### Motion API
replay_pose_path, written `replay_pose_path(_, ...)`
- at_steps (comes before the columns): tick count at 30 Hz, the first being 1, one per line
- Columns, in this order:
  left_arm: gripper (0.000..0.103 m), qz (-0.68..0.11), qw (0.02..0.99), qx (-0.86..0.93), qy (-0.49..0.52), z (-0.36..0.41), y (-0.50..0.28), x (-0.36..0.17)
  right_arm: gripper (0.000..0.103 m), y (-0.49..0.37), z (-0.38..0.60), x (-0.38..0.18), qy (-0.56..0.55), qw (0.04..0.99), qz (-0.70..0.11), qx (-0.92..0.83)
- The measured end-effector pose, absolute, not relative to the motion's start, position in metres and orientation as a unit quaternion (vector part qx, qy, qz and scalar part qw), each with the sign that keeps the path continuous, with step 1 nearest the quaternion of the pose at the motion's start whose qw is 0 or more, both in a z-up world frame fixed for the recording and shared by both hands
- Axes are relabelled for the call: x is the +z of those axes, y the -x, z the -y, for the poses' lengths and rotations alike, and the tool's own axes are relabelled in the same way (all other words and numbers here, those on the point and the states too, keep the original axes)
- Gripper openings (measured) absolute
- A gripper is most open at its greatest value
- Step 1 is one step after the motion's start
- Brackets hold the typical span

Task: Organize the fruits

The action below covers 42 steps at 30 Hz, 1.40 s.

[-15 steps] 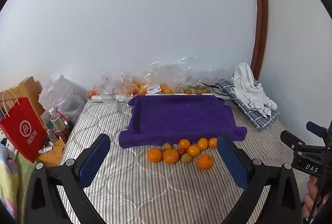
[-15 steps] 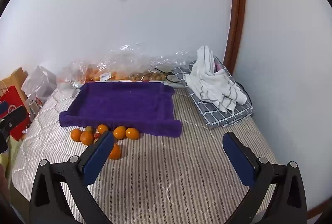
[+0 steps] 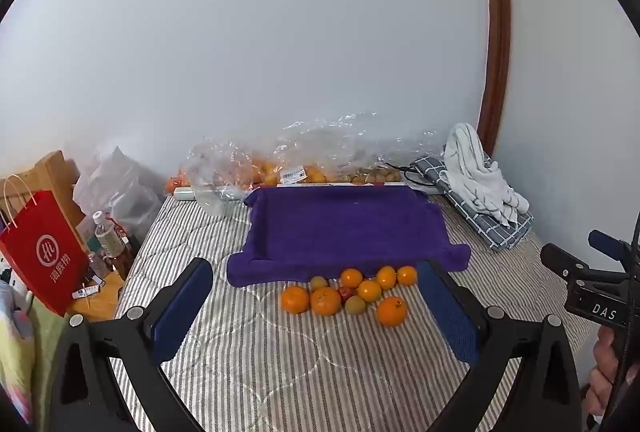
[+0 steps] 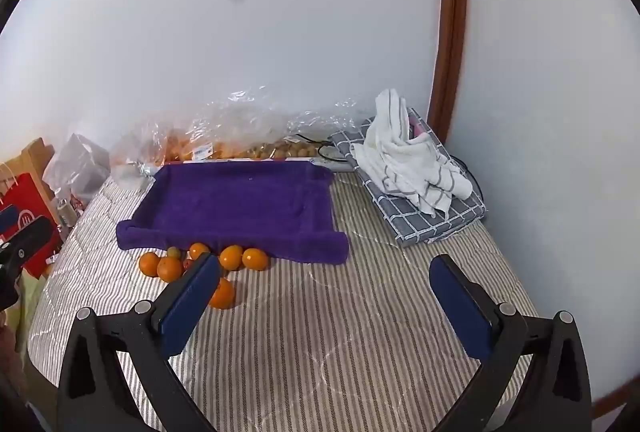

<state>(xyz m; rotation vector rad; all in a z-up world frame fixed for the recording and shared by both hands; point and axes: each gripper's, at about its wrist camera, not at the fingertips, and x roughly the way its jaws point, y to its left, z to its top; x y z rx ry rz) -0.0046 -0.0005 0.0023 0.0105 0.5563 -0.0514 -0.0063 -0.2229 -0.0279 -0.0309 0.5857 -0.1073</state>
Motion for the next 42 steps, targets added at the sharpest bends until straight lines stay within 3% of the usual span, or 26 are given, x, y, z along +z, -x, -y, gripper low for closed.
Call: replay_pose_path(42,0.103,-0.270,0.962,-0.031,-0.001,-0.0016,0.0104,0.0085,0.103,0.0136,0.2234,-0.0245,0.008,0.959,-0.280,-0.049)
